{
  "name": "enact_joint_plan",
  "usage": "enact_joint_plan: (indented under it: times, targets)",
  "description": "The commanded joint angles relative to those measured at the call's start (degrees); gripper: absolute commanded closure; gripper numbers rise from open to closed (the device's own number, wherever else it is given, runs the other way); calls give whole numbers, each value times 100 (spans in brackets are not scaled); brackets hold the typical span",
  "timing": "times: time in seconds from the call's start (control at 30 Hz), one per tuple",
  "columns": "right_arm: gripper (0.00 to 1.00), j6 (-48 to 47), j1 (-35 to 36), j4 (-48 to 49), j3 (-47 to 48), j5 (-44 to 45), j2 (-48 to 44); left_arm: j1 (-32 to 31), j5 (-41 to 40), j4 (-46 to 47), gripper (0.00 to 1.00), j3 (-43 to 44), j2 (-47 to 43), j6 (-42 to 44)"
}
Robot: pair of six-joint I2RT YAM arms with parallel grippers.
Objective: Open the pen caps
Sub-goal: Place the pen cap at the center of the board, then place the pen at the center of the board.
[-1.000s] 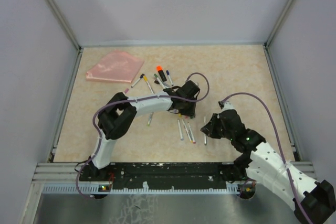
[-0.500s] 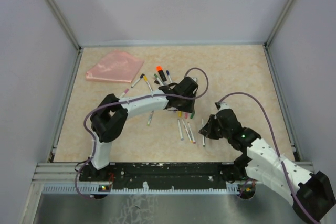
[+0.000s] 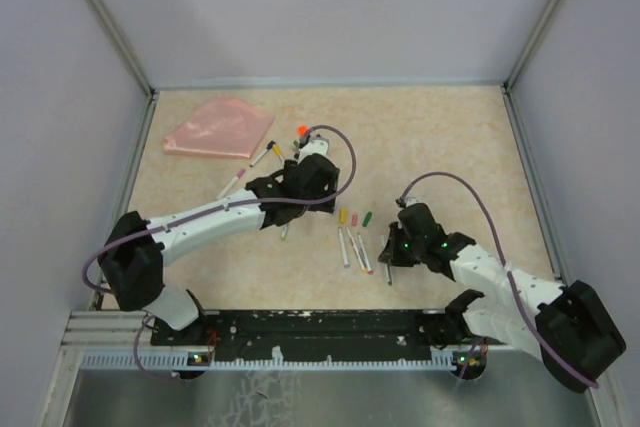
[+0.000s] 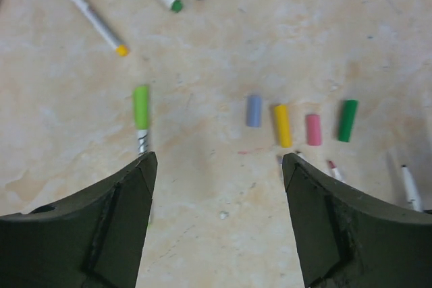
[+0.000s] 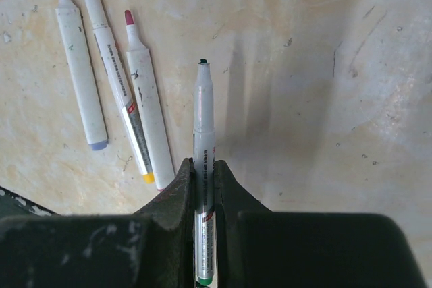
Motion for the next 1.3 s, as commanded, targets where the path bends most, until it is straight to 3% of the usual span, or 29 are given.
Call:
enact_joint_plan:
  times: [0.0,0.2,0.3,0.6,0.93,1.27]
  targets:
    - [100,-324,-9,406,424,0,370,73,-868,-84,18,-499,-359,59]
    - [98,-566,-9,592,604,-86,868,266,-555,-227,16,-928,-494,-110]
    - [97,-662,-7,608,743,-149,1114,505,-307,-264,10,-1106,-545,-172]
    - [89,-689,-7,630,775,-270,1352,1292,969,248,9,-1664,-915,45]
    - [78,-722,-9,579,781,-255,1315,1459,1146,148,10,-1548,-618,92]
    - [78,-715,-8,480,779,-230,937,1477,1321,-73,19,-1313,-191,143]
